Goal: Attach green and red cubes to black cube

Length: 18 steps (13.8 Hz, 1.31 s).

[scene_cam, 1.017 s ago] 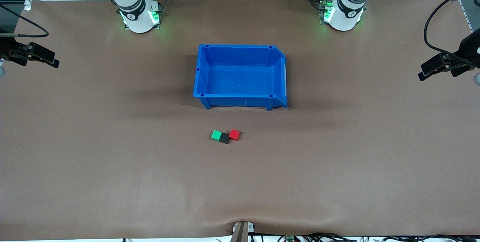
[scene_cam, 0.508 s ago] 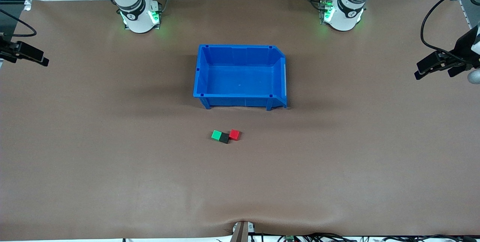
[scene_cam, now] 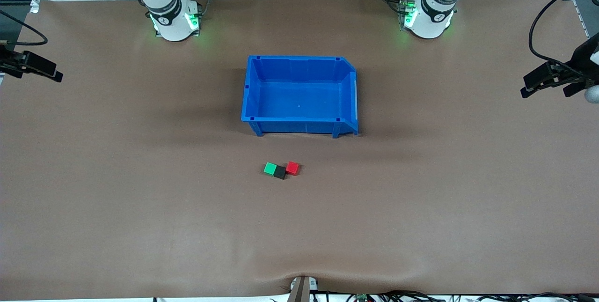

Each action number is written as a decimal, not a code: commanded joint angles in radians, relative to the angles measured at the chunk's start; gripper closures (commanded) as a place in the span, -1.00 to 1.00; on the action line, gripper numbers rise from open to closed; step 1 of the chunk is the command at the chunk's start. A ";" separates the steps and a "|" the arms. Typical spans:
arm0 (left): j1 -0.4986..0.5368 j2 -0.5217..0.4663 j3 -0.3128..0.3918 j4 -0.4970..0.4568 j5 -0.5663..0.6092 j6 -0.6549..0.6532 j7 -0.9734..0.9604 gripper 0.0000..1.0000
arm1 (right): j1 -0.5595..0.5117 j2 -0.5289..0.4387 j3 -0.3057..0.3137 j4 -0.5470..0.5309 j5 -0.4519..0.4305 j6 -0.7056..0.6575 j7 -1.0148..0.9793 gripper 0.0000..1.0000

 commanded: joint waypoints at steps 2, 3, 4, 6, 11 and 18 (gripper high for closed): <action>-0.133 -0.002 0.168 0.021 -0.002 -0.045 0.029 -1.00 | -0.017 -0.008 0.016 0.006 -0.011 -0.017 0.001 -1.00; -0.133 -0.002 0.169 0.021 0.001 -0.045 0.041 -1.00 | -0.015 -0.008 0.016 0.006 -0.011 -0.017 0.003 -1.00; -0.131 -0.002 0.169 0.023 0.001 -0.046 0.058 -1.00 | -0.015 -0.008 0.016 0.006 -0.011 -0.018 0.003 -1.00; -0.130 -0.003 0.168 0.021 -0.001 -0.048 0.074 -1.00 | -0.015 -0.007 0.016 0.005 -0.011 -0.018 0.003 -1.00; -0.134 0.016 0.162 0.063 -0.001 -0.048 0.063 -1.00 | -0.015 -0.004 0.016 0.003 -0.011 -0.023 0.003 -1.00; -0.139 0.016 0.144 0.063 0.002 -0.057 0.057 -1.00 | -0.009 0.004 0.017 0.003 -0.005 -0.020 0.004 -1.00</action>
